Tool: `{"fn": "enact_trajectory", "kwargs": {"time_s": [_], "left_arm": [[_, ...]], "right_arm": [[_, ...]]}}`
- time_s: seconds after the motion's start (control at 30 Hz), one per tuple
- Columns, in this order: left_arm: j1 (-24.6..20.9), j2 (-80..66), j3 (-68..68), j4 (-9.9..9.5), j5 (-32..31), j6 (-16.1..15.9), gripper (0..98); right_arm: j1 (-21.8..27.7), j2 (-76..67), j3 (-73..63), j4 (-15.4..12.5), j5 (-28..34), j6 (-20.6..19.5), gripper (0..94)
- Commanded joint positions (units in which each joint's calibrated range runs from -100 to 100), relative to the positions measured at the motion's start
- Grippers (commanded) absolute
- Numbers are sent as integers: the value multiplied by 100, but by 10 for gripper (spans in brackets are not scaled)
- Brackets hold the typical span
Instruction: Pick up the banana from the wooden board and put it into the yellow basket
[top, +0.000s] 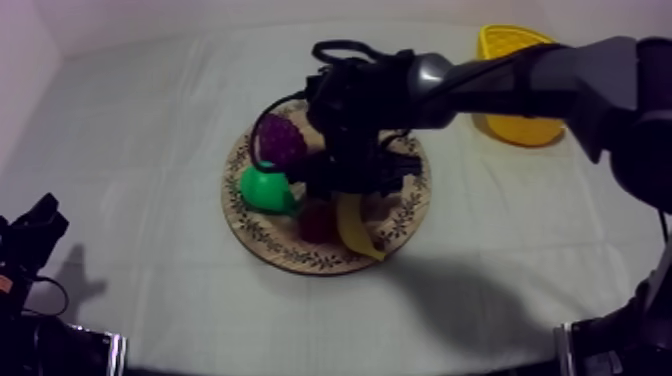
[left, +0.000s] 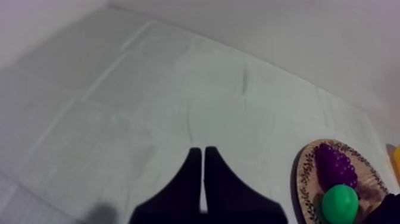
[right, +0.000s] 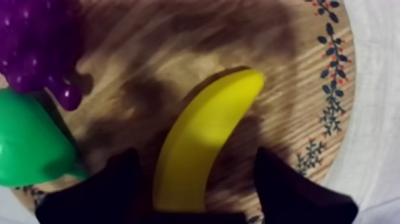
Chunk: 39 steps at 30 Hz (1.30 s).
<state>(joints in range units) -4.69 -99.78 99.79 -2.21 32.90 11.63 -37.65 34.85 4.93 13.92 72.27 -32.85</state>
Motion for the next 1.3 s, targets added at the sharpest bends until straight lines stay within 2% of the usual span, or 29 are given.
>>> {"fn": "enact_trajectory", "kwargs": {"time_s": [0.0,0.13,0.33,0.47,0.7,0.93,1.27], "left_arm": [[2,-5,-1,3,0,2,1],[2,-5,-1,3,0,2,1],[2,-5,-1,3,0,1,1],[2,-5,-1,3,0,2,1],[2,-5,-1,3,0,2,1],[2,-5,-1,3,0,2,1],[2,-5,-1,3,0,2,1]], "right_arm": [[-24,171,-171,58,249,12,499],[-86,433,-415,167,556,57,456],[-85,562,-530,219,757,2,178],[-69,471,-436,312,766,-116,92],[33,-192,-82,512,748,-199,86],[177,-1109,199,689,772,-110,102],[676,-1886,182,1057,760,83,105]]}}
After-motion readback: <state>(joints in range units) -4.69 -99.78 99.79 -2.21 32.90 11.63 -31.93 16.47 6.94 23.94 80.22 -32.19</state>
